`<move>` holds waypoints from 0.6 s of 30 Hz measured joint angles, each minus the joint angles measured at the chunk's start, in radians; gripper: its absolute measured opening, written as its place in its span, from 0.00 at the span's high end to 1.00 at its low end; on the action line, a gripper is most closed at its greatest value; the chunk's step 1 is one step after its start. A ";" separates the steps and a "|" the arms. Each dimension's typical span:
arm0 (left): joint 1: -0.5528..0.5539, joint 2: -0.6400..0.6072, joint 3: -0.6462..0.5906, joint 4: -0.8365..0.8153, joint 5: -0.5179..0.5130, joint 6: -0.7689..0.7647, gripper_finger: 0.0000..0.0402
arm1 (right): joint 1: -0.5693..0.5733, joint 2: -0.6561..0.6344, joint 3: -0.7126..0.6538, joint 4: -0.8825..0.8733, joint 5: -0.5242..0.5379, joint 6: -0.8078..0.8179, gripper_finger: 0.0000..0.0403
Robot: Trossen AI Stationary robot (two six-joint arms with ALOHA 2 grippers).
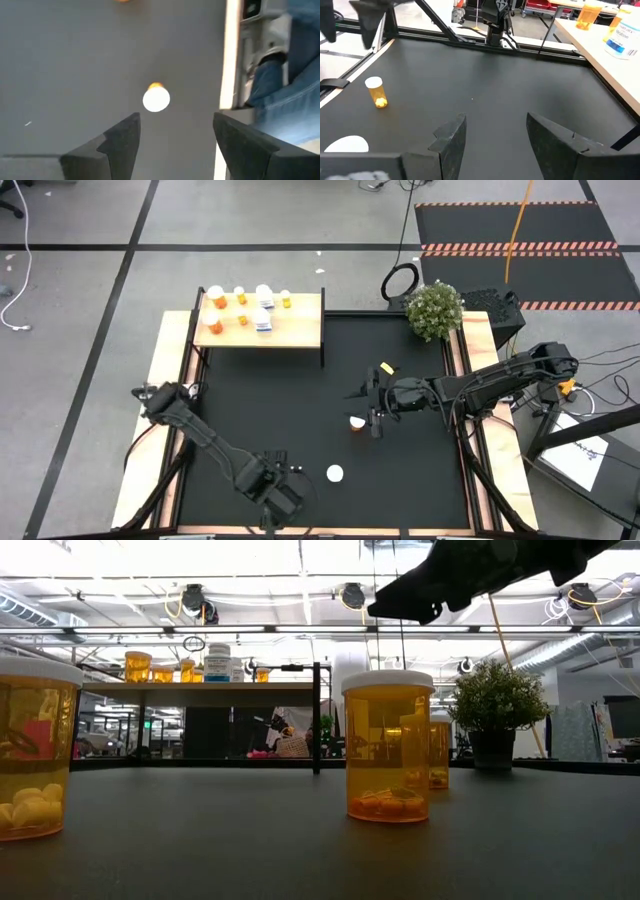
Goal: Pick and place medicine bottles onto shelf by color
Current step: Put the small orange pill bottle on the shelf aligned with the other small orange pill bottle
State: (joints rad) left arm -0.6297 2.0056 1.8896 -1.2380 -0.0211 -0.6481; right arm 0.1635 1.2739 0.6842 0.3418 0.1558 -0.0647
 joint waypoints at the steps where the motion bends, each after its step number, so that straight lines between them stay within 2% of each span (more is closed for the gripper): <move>1: 0.008 0.021 0.037 -0.045 0.003 0.007 0.38 | 0.000 0.000 0.000 -0.005 0.000 0.000 0.50; 3: 0.020 0.058 0.095 -0.112 0.003 0.034 0.38 | 0.000 0.000 0.000 -0.023 0.000 -0.002 0.50; 6: 0.026 0.090 0.117 -0.125 -0.005 0.059 0.38 | 0.000 -0.006 0.000 -0.053 0.000 -0.004 0.50; 11: 0.018 0.102 0.085 -0.115 -0.022 0.082 0.38 | 0.000 -0.017 0.000 -0.067 0.000 -0.008 0.50; 18: 0.006 0.103 0.010 -0.014 -0.032 0.062 0.38 | 0.000 -0.024 0.000 -0.078 0.000 -0.008 0.50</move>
State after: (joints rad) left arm -0.6237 2.1086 1.8997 -1.2523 -0.0535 -0.5857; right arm 0.1635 1.2495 0.6846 0.2637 0.1558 -0.0723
